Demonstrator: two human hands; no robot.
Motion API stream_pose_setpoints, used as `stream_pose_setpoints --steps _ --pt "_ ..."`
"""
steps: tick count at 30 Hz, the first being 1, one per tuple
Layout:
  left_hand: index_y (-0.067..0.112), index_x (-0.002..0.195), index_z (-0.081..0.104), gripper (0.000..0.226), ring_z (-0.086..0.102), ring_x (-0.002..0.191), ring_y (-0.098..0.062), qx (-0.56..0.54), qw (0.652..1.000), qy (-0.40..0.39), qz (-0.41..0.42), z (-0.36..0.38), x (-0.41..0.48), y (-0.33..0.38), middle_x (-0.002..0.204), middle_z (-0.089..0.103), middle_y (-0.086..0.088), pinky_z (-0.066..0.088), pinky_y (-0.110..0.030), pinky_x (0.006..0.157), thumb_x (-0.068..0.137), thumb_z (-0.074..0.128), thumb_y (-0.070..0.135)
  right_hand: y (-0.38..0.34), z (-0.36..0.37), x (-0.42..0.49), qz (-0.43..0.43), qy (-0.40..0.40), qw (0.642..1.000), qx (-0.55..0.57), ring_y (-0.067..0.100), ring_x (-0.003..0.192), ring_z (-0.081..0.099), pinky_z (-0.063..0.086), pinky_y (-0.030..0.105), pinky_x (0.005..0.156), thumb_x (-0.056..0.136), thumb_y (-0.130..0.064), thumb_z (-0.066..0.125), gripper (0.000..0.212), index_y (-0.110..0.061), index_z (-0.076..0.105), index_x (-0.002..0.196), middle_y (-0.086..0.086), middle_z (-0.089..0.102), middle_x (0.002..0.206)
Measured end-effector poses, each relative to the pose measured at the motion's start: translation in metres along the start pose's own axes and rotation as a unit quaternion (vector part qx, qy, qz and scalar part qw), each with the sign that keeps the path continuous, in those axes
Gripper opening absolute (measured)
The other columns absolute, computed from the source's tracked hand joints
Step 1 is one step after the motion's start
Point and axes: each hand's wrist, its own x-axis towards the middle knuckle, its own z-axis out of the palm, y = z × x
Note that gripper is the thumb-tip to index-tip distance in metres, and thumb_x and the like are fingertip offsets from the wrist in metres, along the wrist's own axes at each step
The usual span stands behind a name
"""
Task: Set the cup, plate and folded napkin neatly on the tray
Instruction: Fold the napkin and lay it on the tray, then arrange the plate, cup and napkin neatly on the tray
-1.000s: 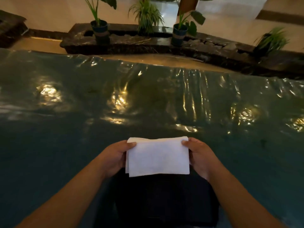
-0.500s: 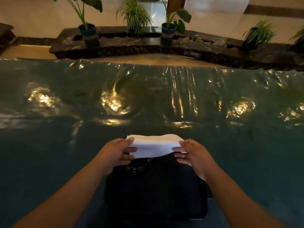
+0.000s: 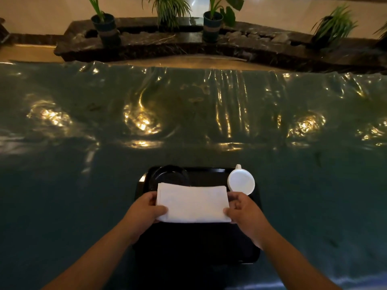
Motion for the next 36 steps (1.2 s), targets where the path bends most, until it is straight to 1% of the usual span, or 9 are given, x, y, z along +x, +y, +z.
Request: stream_pose_setpoints --steps 4,7,9,12,16,21,25,30,36 --pt "0.024 0.105 0.066 0.025 0.072 0.088 -0.017 0.126 0.991 -0.038 -0.027 0.008 -0.002 -0.027 0.103 0.073 -0.002 0.061 -0.034 0.074 0.084 0.078 0.019 0.032 0.003 -0.005 0.025 -0.027 0.995 -0.091 0.015 0.092 0.068 0.059 0.037 0.083 0.091 -0.01 0.07 0.044 -0.025 0.056 0.13 0.0 0.07 0.101" --pt "0.03 0.099 0.059 0.025 0.066 0.079 -0.009 0.264 0.964 0.012 0.027 0.017 -0.01 -0.037 0.092 0.068 0.006 0.047 -0.022 0.06 0.085 0.077 0.039 0.045 0.008 -0.007 0.012 -0.009 0.987 -0.158 0.01 0.087 0.064 0.048 0.019 0.07 0.088 -0.014 0.07 0.052 -0.027 0.05 0.134 -0.004 0.065 0.096" --pt "0.034 0.104 0.052 0.032 0.062 0.077 -0.006 0.333 0.937 0.065 0.09 0.02 -0.018 -0.04 0.093 0.062 0.012 0.042 -0.021 0.058 0.084 0.074 0.047 0.049 0.011 -0.011 -0.016 0.032 0.978 -0.207 0.008 0.087 0.062 0.046 0.019 0.07 0.086 -0.021 0.07 0.054 -0.032 0.047 0.133 -0.009 0.062 0.097" --pt "0.034 0.115 0.053 0.036 0.055 0.094 -0.006 0.453 0.86 0.081 0.219 0.02 -0.016 -0.048 0.113 0.055 0.012 0.049 -0.024 0.074 0.087 0.065 0.052 0.051 0.021 -0.017 -0.099 0.045 0.948 -0.3 0.015 0.105 0.057 0.052 0.03 0.086 0.086 -0.03 0.065 0.045 -0.033 0.052 0.129 -0.008 0.056 0.114" --pt "0.036 0.131 0.057 0.055 0.048 0.126 -0.017 0.571 0.771 -0.047 0.277 0.02 -0.007 -0.06 0.141 0.049 0.007 0.044 -0.036 0.103 0.085 0.05 0.066 0.055 0.04 -0.014 -0.178 -0.042 0.9 -0.395 0.021 0.12 0.051 0.046 0.036 0.102 0.086 -0.038 0.053 0.048 -0.032 0.056 0.133 -0.005 0.054 0.133" --pt "0.036 0.119 0.068 0.054 0.062 0.116 -0.022 0.664 0.687 -0.043 0.292 0.007 0.002 -0.073 0.134 0.064 0.0 0.055 -0.043 0.093 0.076 0.056 0.068 0.047 0.055 -0.011 -0.184 -0.09 0.861 -0.466 0.019 0.132 0.043 0.036 0.033 0.111 0.094 -0.039 0.05 0.052 -0.032 0.047 0.145 -0.005 0.047 0.146" --pt "0.031 0.117 0.067 0.053 0.062 0.11 -0.022 0.629 0.711 0.004 0.313 -0.002 0.005 -0.07 0.127 0.065 0.0 0.057 -0.042 0.086 0.076 0.062 0.064 0.035 0.064 -0.002 -0.2 -0.072 0.864 -0.456 0.016 0.133 0.042 0.035 0.032 0.113 0.095 -0.043 0.046 0.053 -0.032 0.045 0.147 -0.006 0.046 0.149" --pt "0.027 0.126 0.064 0.064 0.06 0.12 -0.027 0.581 0.753 0.089 0.297 -0.015 0.009 -0.05 0.136 0.061 -0.003 0.052 -0.046 0.096 0.075 0.066 0.065 0.0 0.083 0.016 -0.22 -0.059 0.879 -0.418 0.016 0.149 0.022 0.019 0.028 0.119 0.098 -0.037 0.055 0.068 -0.032 0.026 0.158 -0.004 0.026 0.165" --pt "0.026 0.156 0.034 0.085 0.026 0.151 -0.029 0.571 0.783 0.098 0.227 -0.022 0.025 -0.04 0.166 0.026 -0.006 0.02 -0.049 0.122 0.086 0.054 0.071 -0.023 0.098 0.037 -0.172 -0.077 0.897 -0.399 0.022 0.154 0.012 0.023 0.04 0.121 0.096 -0.036 0.061 0.084 -0.034 0.009 0.162 0.0 0.007 0.171"
